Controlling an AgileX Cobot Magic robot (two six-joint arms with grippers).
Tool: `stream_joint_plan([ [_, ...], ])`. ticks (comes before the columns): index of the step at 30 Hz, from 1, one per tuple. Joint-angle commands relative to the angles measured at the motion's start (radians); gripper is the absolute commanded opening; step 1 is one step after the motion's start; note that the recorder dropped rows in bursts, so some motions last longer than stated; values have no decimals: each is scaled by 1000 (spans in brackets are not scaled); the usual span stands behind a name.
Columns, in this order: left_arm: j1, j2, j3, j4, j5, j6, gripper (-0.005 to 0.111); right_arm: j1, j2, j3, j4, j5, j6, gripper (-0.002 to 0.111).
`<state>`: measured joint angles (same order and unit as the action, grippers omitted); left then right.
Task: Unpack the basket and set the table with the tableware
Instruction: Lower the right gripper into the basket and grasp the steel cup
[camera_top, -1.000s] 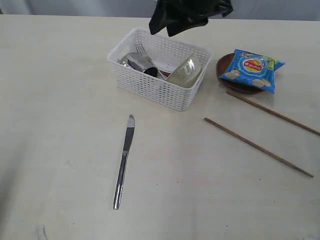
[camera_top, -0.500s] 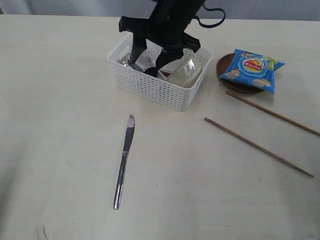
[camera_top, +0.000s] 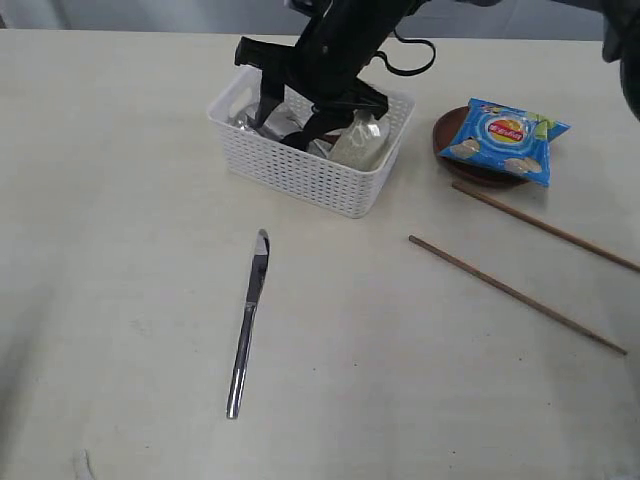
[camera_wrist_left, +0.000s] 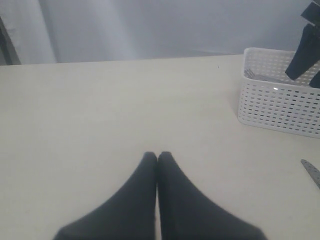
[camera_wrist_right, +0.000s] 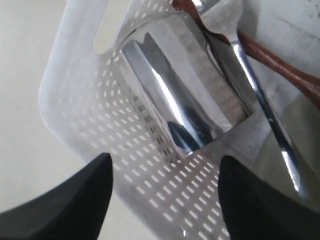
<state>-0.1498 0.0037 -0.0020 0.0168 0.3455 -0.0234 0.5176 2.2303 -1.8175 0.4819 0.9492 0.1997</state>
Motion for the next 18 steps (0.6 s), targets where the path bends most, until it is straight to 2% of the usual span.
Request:
stream_joint_plan([
  [1,-8,-4,2,3,-3,1,0,-3,43,4,45,-14,1,58],
  [8,-8,-4,2,-2,-3,1,0,-3,8,4,36,-9,-77,58],
  [15,-8,-4,2,-4,-3,1,0,-3,-102,4,-198,-16,-50,58],
  [18,-8,-4,2,-4,-3,1,0,-3,-129,4,-230,-5,-81,58],
])
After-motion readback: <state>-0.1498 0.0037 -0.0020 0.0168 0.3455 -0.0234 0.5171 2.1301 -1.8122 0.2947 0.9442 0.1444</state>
